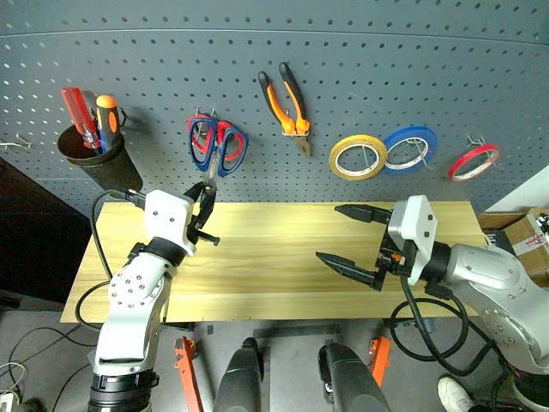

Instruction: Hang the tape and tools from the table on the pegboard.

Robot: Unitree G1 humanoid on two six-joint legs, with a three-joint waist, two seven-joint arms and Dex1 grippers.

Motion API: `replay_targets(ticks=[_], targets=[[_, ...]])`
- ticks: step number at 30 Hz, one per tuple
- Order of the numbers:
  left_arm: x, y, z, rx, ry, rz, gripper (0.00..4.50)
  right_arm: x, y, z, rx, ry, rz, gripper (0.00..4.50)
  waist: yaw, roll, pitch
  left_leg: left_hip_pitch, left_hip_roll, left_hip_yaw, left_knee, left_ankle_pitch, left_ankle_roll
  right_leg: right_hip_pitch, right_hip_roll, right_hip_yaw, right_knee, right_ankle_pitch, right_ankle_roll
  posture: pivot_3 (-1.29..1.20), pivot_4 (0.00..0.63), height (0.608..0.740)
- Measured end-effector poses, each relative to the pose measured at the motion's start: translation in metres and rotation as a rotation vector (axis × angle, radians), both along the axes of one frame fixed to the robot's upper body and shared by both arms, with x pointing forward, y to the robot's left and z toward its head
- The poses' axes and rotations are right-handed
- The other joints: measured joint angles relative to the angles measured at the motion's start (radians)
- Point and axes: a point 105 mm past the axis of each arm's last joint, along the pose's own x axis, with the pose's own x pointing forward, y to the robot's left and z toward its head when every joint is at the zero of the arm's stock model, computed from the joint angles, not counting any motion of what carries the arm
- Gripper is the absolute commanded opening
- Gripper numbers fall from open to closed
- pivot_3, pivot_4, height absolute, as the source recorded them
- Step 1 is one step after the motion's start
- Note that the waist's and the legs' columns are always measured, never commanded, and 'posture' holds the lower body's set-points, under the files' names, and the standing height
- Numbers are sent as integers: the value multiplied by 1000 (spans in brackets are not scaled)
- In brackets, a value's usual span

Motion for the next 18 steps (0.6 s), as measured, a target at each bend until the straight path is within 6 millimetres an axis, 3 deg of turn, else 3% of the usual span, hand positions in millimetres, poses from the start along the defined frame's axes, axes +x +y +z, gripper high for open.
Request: replay_targets(ticks=[7,9,13,16,18], targets=[[9,0,-13,-38,65,24,609,1,8,13,46,-45,17,4500,3,0,0,0,0,-1,1,0,0,0,0,0,1,0,0,-60,297,740],[9,-4,-16,-50,91,-1,1332,1,9,13,52,-44,19,4500,3,0,0,0,0,0,1,0,0,0,0,0,1,0,0,-60,297,740],[5,-6,-33,-58,168,-18,2339,1,9,11,52,-33,14,4500,2,0,0,0,0,-1,1,0,0,0,0,0,1,0,0,-56,298,740],[-7,4,-61,-37,318,21,3199,0,7,-20,-67,63,-19,4500,-1,0,0,0,0,0,0,0,0,0,0,0,1,0,0,-51,305,740],[-23,17,-95,-52,510,76,3748,-1,4,-45,-150,154,-56,4500,-4,0,0,0,1,0,0,0,0,0,0,0,1,0,0,-45,310,740]])
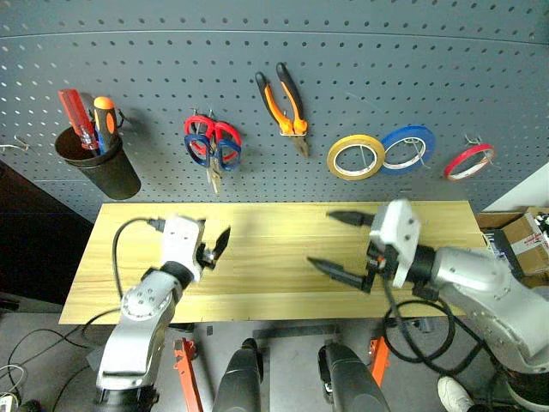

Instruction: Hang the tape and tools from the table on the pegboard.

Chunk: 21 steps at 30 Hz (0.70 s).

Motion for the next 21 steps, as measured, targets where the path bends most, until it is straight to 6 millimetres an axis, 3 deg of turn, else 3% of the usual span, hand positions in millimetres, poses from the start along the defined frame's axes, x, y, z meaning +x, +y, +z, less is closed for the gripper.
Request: replay_targets(ticks=[2,3,8,15,21], targets=[[-16,17,-26,-24,178,67,3748,3,-2,-11,-17,77,-60,4500,0,0,0,0,1,-1,0,0,0,0,1,-1,1,0,0,-38,313,740],[-19,26,-29,-28,220,102,3748,4,-1,-14,-13,105,-78,4500,2,0,1,0,1,-3,0,1,-1,0,2,-1,1,0,-1,-31,312,740],[-26,75,-17,42,311,241,3748,1,8,-29,-44,267,-136,4500,11,0,1,0,3,-6,0,4,-1,0,5,-2,1,1,-1,-21,313,740],[-6,96,-21,-14,408,267,3748,2,37,-25,-59,290,-104,4500,15,0,1,0,3,-5,-1,4,-2,-1,5,-2,0,3,-4,-37,316,740],[15,97,-33,-81,447,259,3748,8,51,-25,-138,205,-86,4500,8,-1,1,0,3,-3,-2,4,-2,-2,4,-2,-1,3,-4,-55,323,740]])
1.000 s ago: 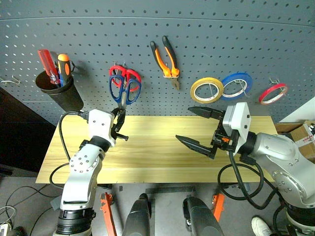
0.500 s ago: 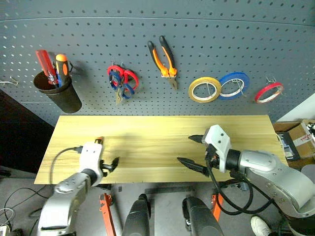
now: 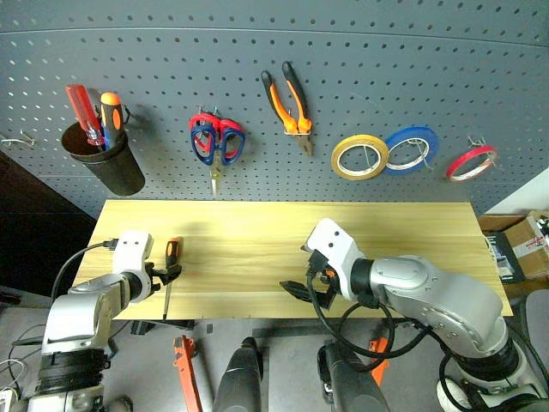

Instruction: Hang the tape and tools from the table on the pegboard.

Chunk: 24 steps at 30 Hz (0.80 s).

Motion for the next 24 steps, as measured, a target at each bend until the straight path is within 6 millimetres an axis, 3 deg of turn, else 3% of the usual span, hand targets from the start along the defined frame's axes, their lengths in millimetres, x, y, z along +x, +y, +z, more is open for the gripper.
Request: replay_targets(ticks=[11,14,22,24], targets=[[21,2,-18,-93,31,89,3748,5,27,19,36,-83,60,4500,-12,-1,1,0,1,-1,0,0,0,0,1,0,1,0,0,-93,344,740],[21,4,-19,-91,36,107,3159,8,24,21,33,-92,49,4500,-14,-1,1,0,0,0,0,0,0,0,0,0,1,0,0,-94,341,740],[15,14,-23,-75,24,170,705,15,15,24,18,-110,32,4500,-27,-1,1,0,0,0,0,0,0,0,0,0,1,0,0,-87,322,740],[14,16,-23,-61,9,169,553,15,14,25,22,-117,36,4500,-27,-1,1,0,0,0,0,0,0,0,0,0,1,0,0,-85,319,740]])
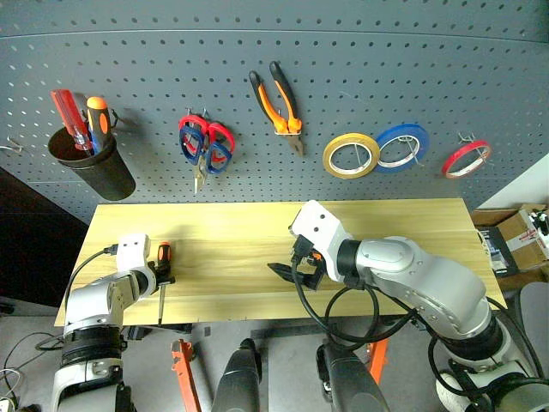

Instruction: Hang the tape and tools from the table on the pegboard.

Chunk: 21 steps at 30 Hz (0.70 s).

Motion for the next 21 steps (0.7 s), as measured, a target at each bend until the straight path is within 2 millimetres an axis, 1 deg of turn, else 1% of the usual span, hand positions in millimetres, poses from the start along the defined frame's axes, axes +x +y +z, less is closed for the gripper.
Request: replay_targets(ticks=[2,4,6,8,12,14,15,17,19,21], targets=[[-2,1,1,27,-25,-10,553,1,-3,2,17,-16,1,4500,0,0,0,0,0,0,0,0,0,0,0,0,0,0,0,-82,316,740],[-4,4,4,75,-64,-19,553,2,-7,7,56,-68,1,4500,0,0,0,0,0,0,0,0,0,0,-1,0,-1,0,0,-79,313,740],[-7,6,12,133,-122,-23,553,2,-9,16,96,-147,24,4500,0,-1,0,-1,0,1,-1,0,0,0,-2,0,-2,0,0,-75,304,740],[-7,4,27,197,-212,-45,553,-4,-9,24,135,-183,74,4500,1,-1,0,-1,0,1,-1,0,0,0,-2,0,-2,0,0,-66,295,740],[-14,-18,83,386,-527,-150,553,-22,-12,48,285,-184,208,4500,10,-2,-1,-1,7,3,-1,0,0,0,-4,1,-3,1,-1,-30,277,740],[-15,-25,108,453,-638,-169,553,-26,-15,55,315,-185,236,4500,19,-2,-1,0,9,3,-1,0,0,0,-2,0,-2,1,-2,-19,273,740],[-16,-29,118,484,-680,-176,553,-27,-16,58,325,-185,249,4500,23,-2,-1,0,9,3,-1,0,0,0,2,0,-2,2,-2,-9,270,740],[-21,-36,132,534,-745,-200,553,-27,-16,61,329,-198,270,4500,26,-2,-1,0,10,3,0,0,-1,0,3,0,-3,2,-2,9,265,740],[-27,-46,145,585,-806,-233,553,-24,-19,62,320,-205,282,4500,29,-2,-2,0,10,3,0,0,-1,0,4,1,-3,2,-2,22,258,740],[-32,-56,163,630,-886,-254,553,-19,-23,63,312,-213,285,4500,37,-3,-2,0,10,3,0,0,-1,0,4,0,-3,2,-2,50,245,740]])
